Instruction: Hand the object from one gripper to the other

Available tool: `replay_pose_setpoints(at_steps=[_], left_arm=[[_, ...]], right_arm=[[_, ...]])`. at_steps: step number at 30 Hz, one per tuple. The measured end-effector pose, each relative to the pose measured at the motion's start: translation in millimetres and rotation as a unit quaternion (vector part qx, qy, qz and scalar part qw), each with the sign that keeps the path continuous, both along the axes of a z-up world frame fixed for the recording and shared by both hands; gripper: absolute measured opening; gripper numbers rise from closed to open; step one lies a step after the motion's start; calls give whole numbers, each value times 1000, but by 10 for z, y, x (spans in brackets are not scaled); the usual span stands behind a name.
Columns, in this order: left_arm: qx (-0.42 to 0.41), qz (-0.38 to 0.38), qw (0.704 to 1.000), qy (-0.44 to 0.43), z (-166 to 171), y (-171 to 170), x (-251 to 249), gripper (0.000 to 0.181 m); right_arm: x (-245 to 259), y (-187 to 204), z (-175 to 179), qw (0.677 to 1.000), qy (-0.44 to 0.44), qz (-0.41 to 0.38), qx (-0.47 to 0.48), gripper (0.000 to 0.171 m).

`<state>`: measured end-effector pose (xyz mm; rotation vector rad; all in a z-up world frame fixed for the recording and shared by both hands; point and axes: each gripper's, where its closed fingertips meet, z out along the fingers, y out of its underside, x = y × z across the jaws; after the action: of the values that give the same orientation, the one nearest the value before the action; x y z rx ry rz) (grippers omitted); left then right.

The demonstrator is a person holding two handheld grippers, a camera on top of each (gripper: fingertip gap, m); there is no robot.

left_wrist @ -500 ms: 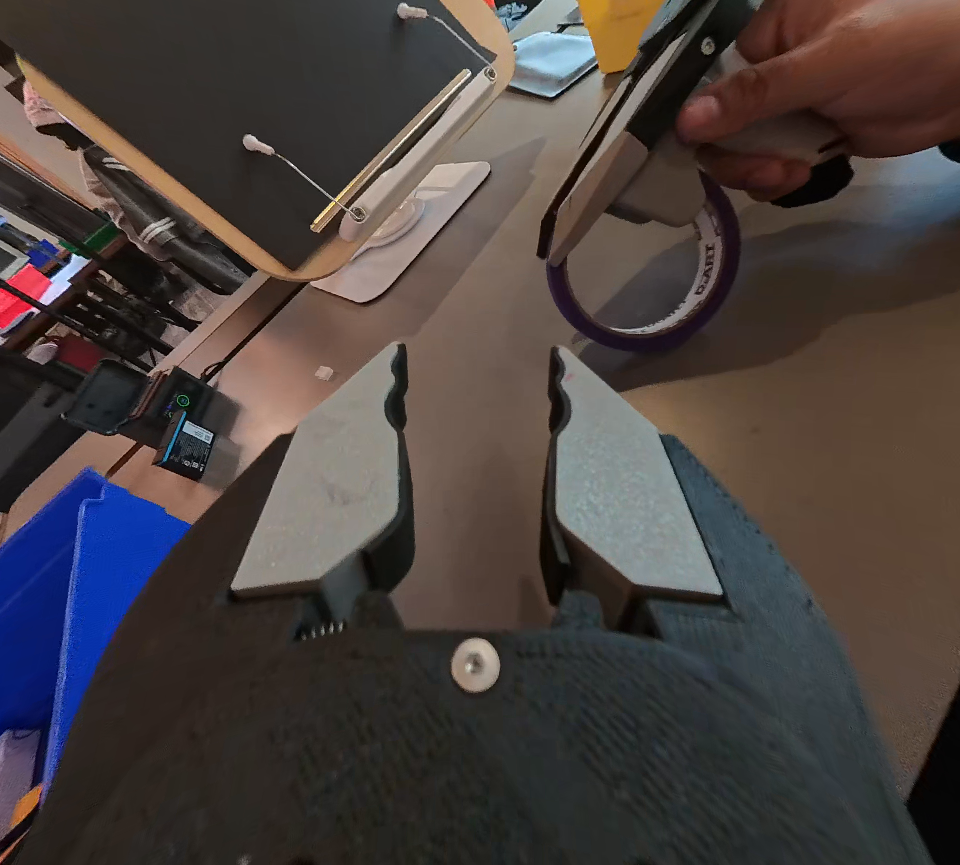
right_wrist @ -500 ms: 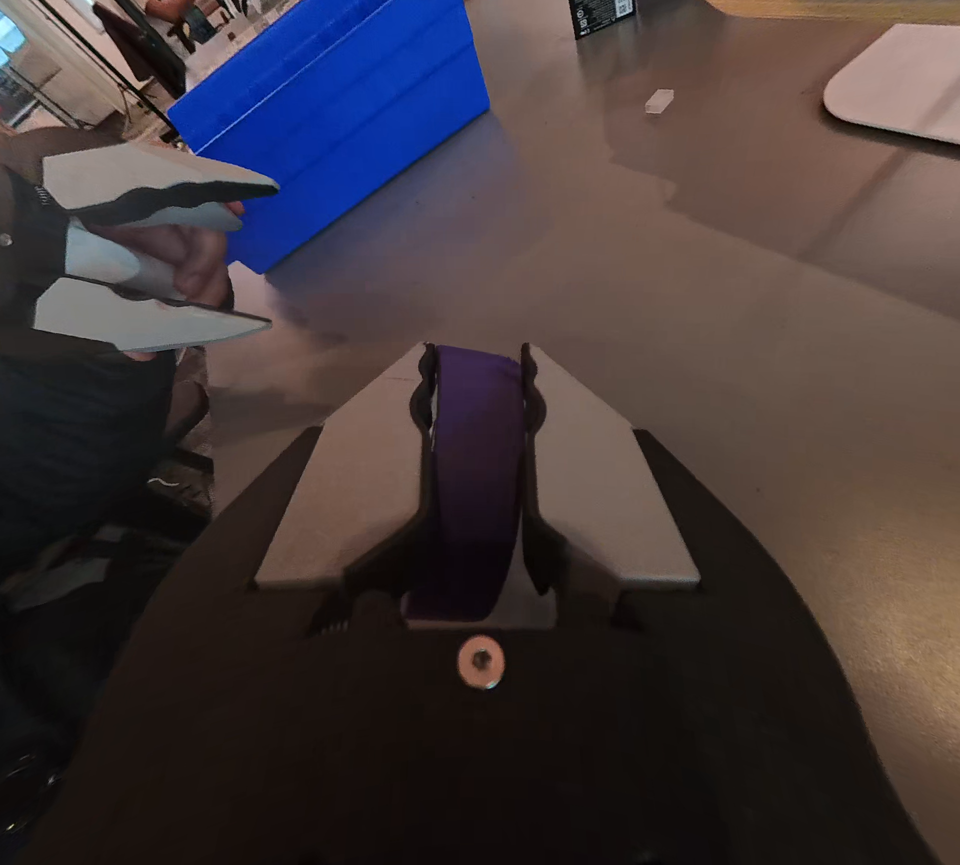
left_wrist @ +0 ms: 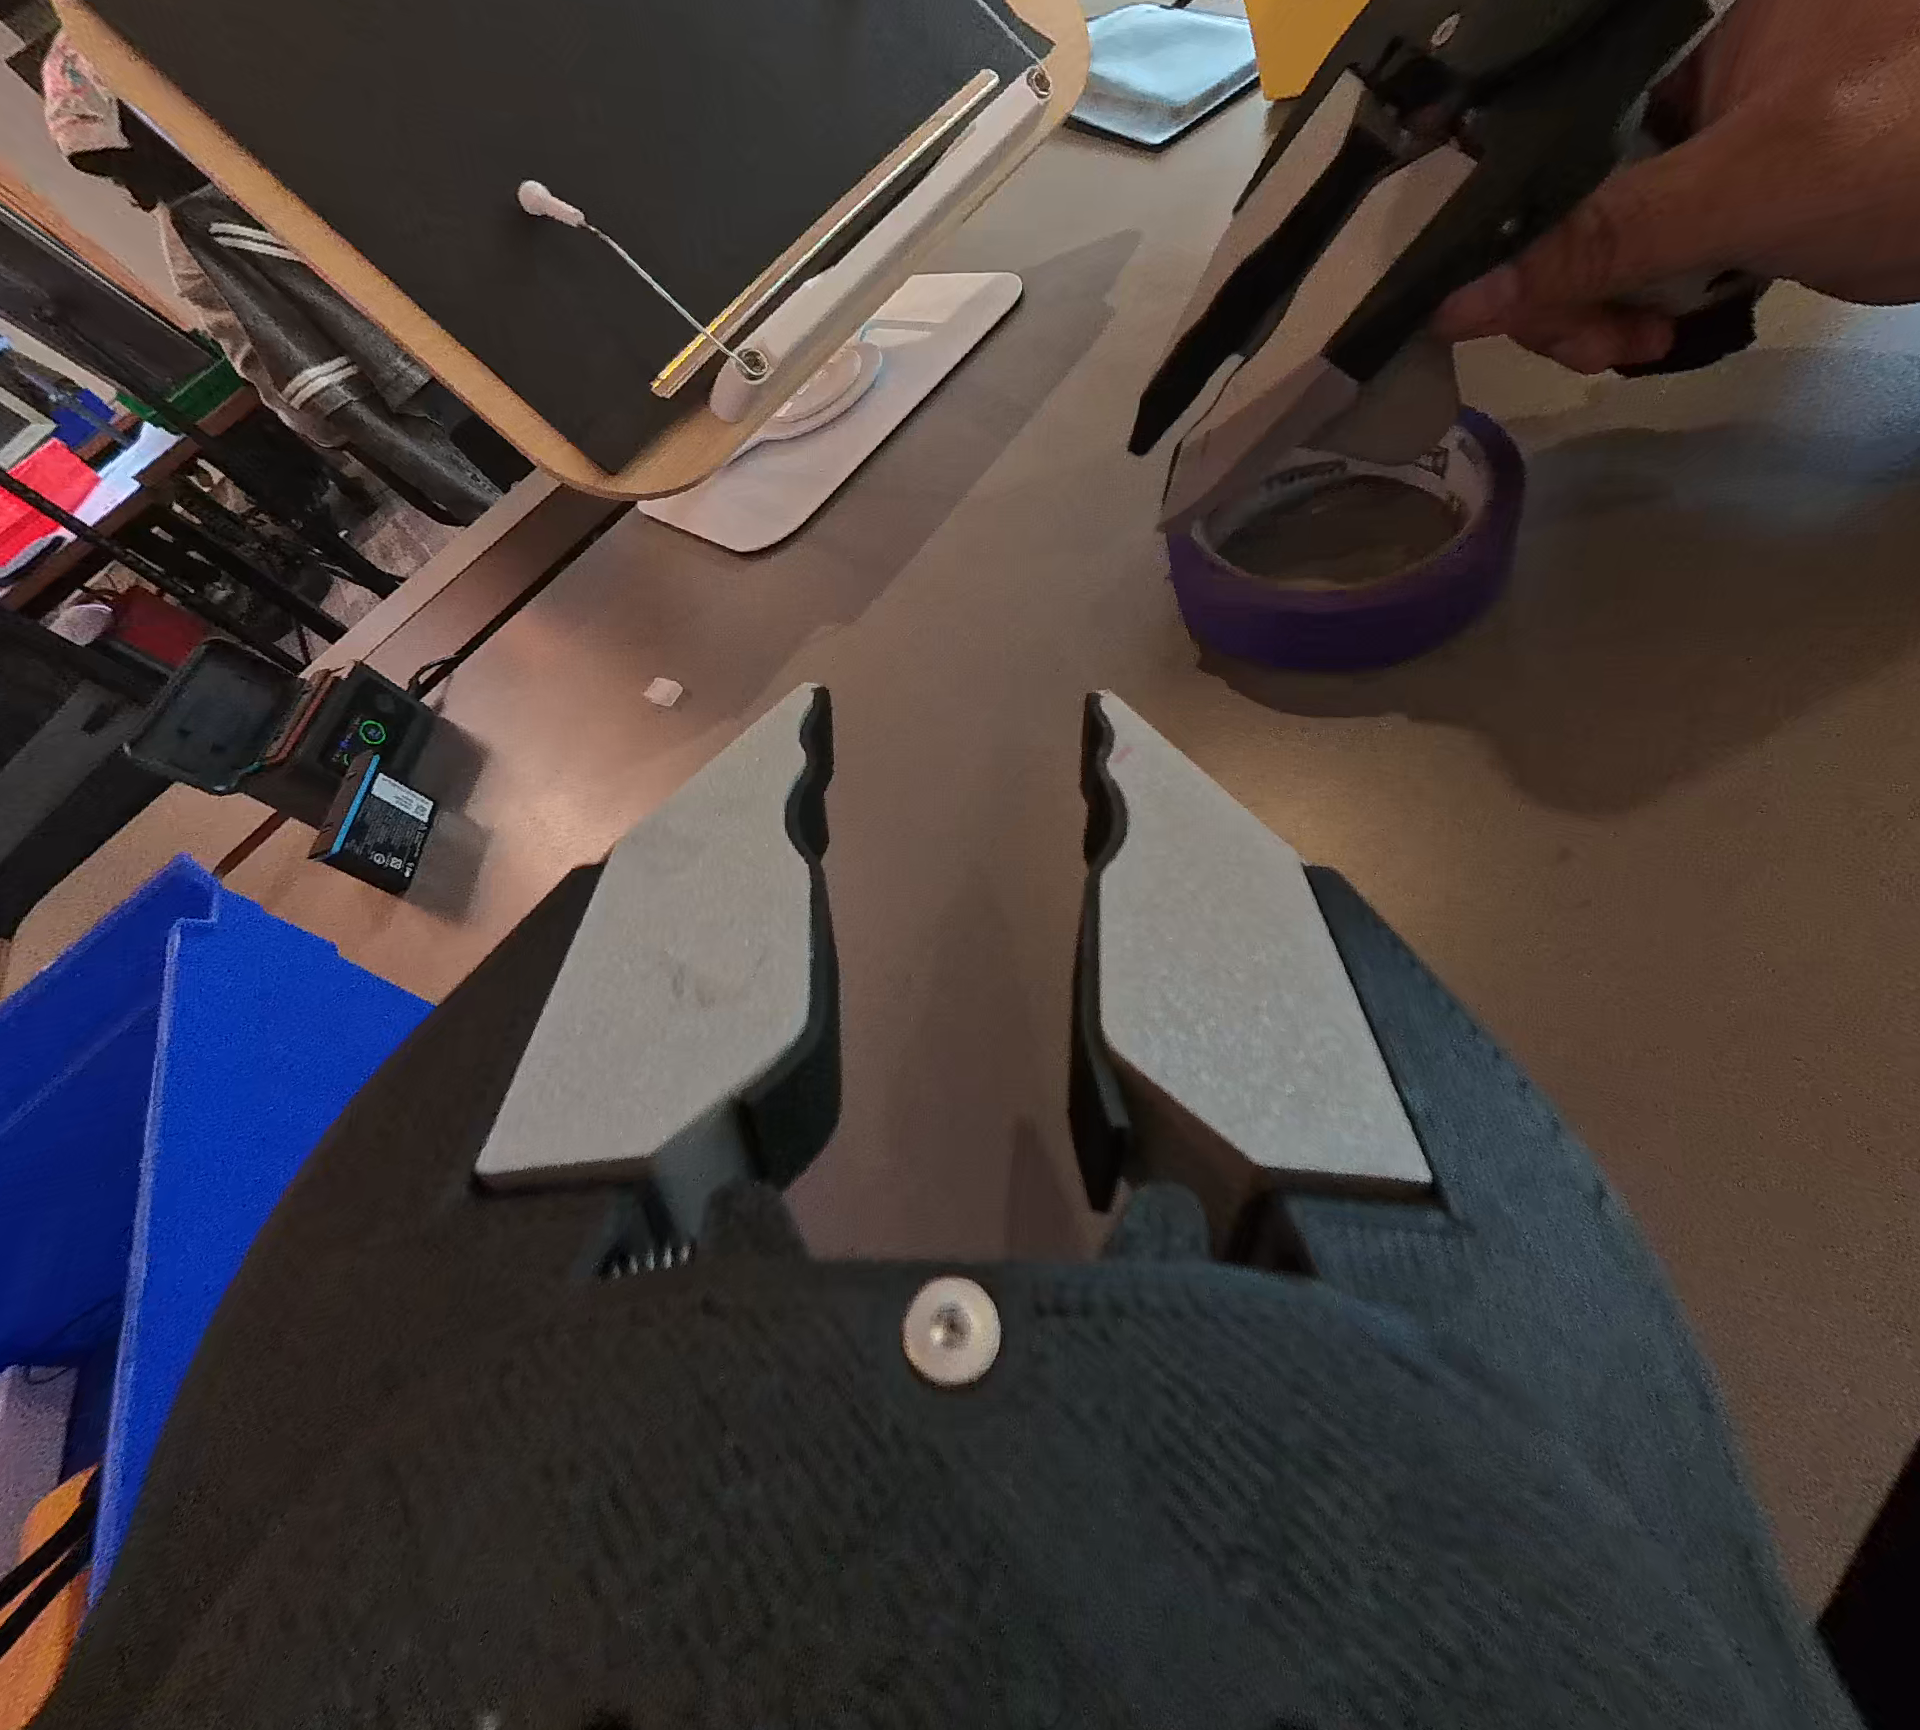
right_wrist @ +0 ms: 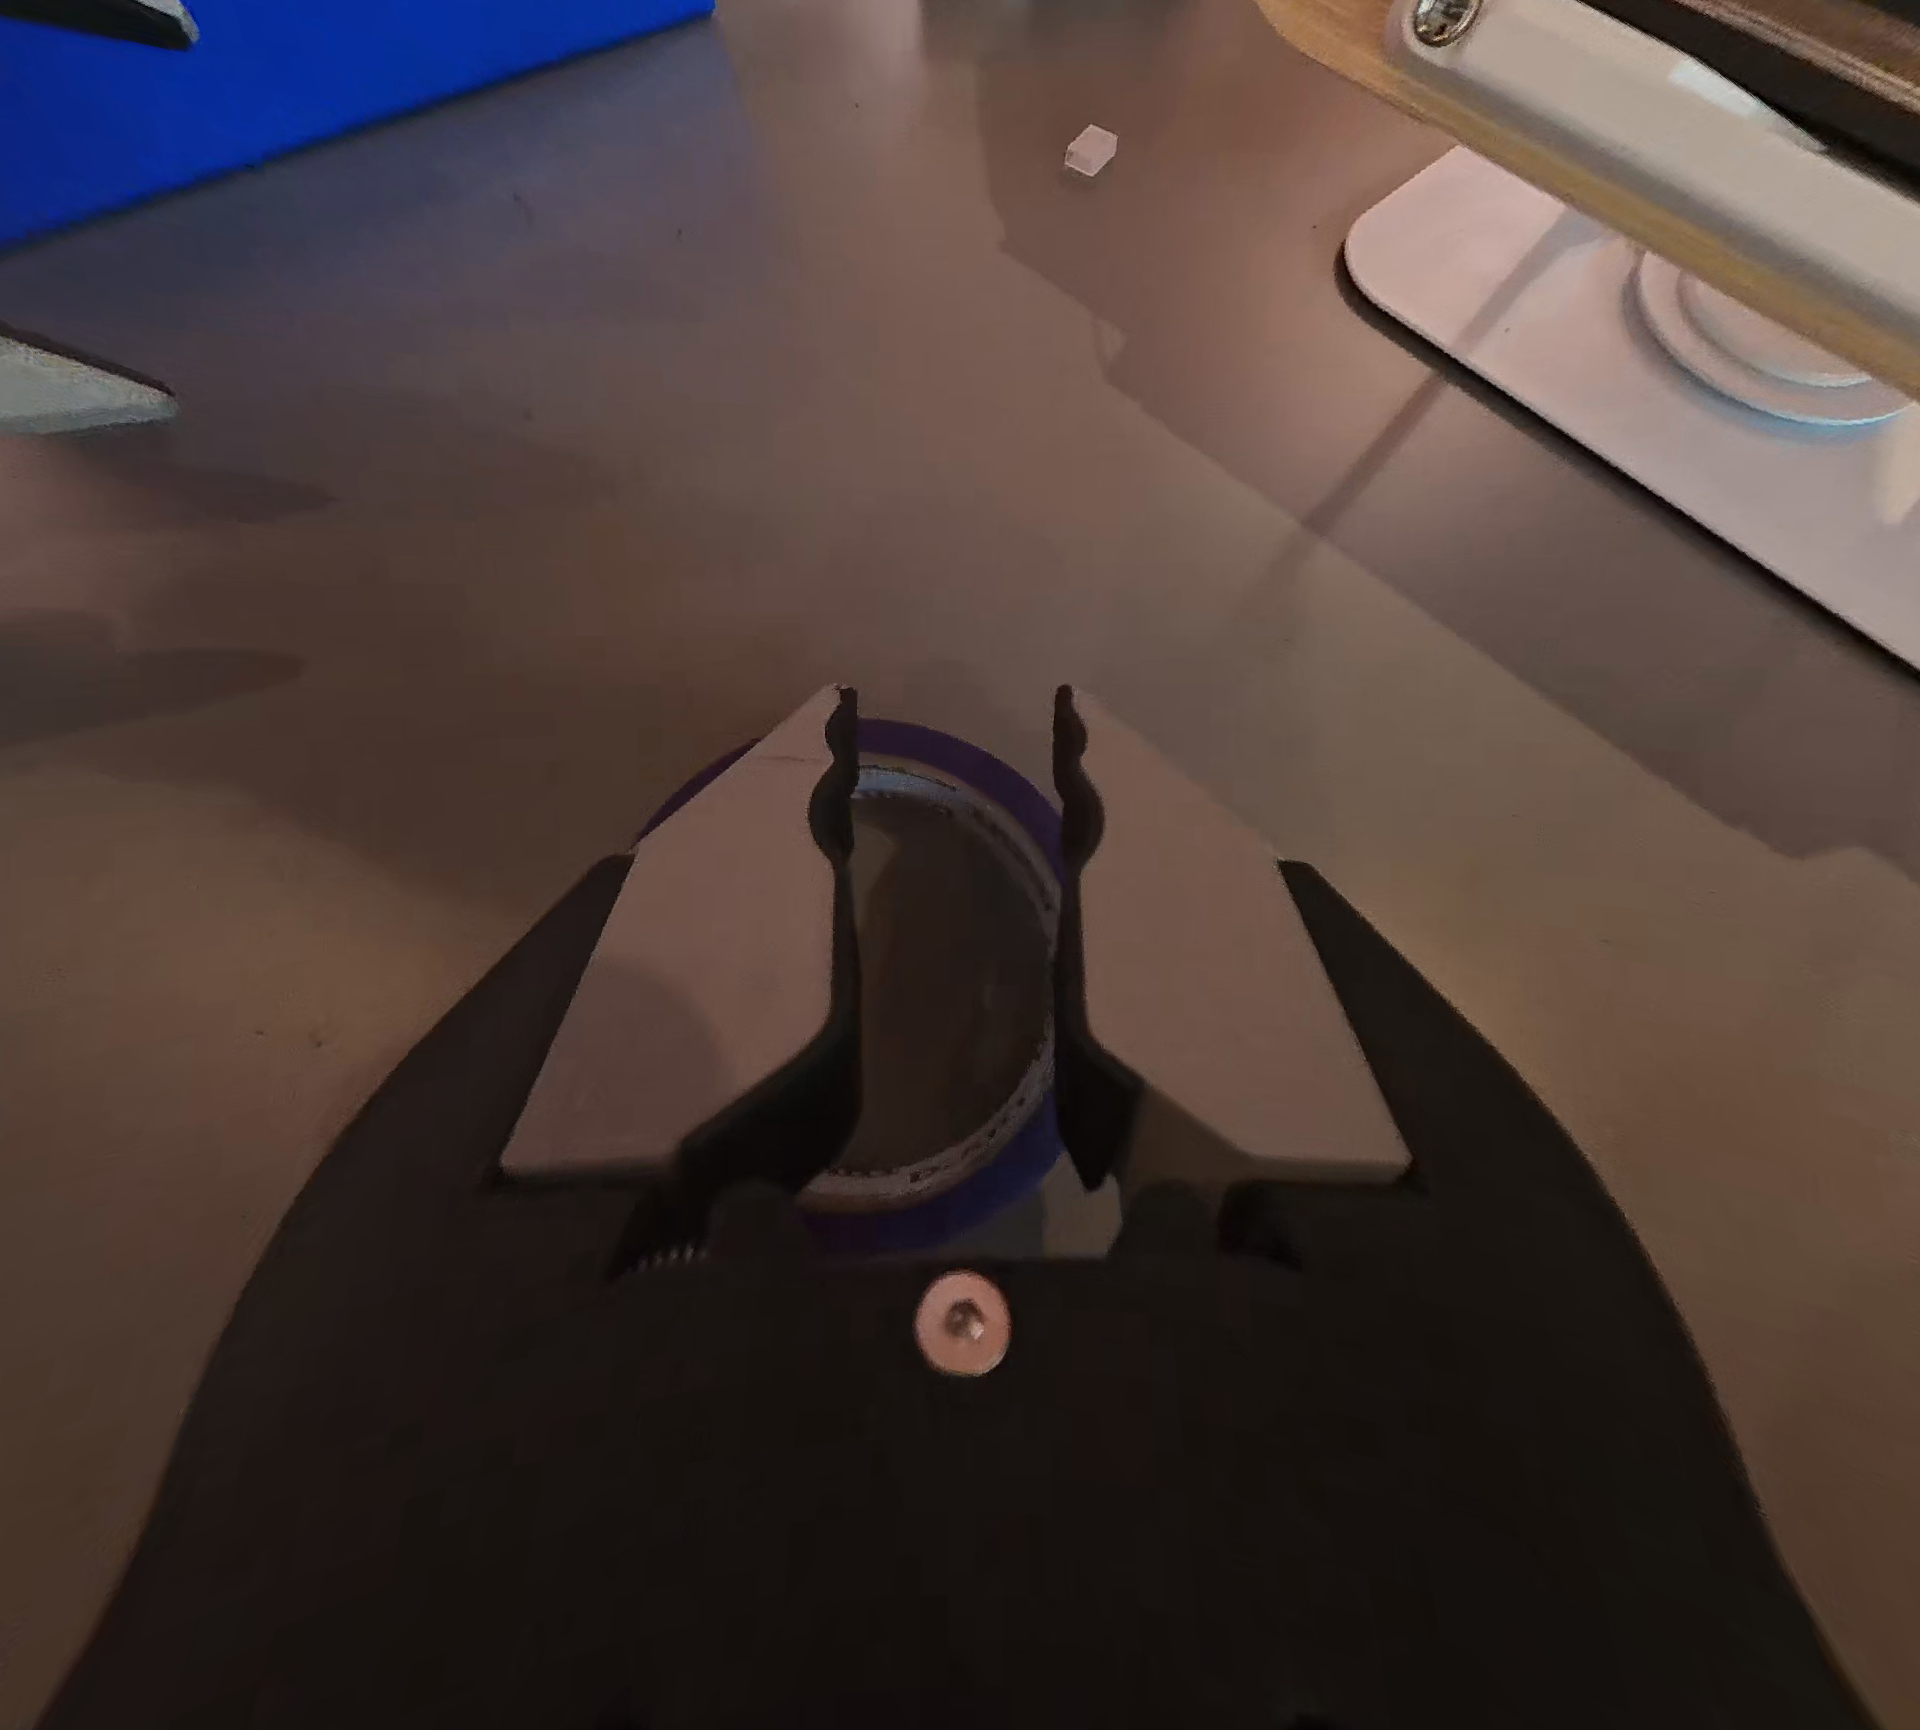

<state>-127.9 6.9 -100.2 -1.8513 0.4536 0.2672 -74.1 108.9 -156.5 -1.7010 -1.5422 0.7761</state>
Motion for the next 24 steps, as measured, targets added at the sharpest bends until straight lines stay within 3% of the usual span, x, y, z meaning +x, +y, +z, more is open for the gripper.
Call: replay_pose_setpoints(at_steps=[15,18,22,24], left_arm=[[10,7,999,-48,105,-42,-55,43],[-1,-2,1000,-25,48,-21,7,51],[-23,4,1000,7,-2,-71,-17,54],[-21,4,1000,-18,63,-111,-40,55]], right_arm=[[41,34,375,996,92,-5,17,47],[18,-78,421,994,102,22,26,52],[66,-638,201,983,33,180,-30,66],[105,-679,103,982,5,190,11,68]])
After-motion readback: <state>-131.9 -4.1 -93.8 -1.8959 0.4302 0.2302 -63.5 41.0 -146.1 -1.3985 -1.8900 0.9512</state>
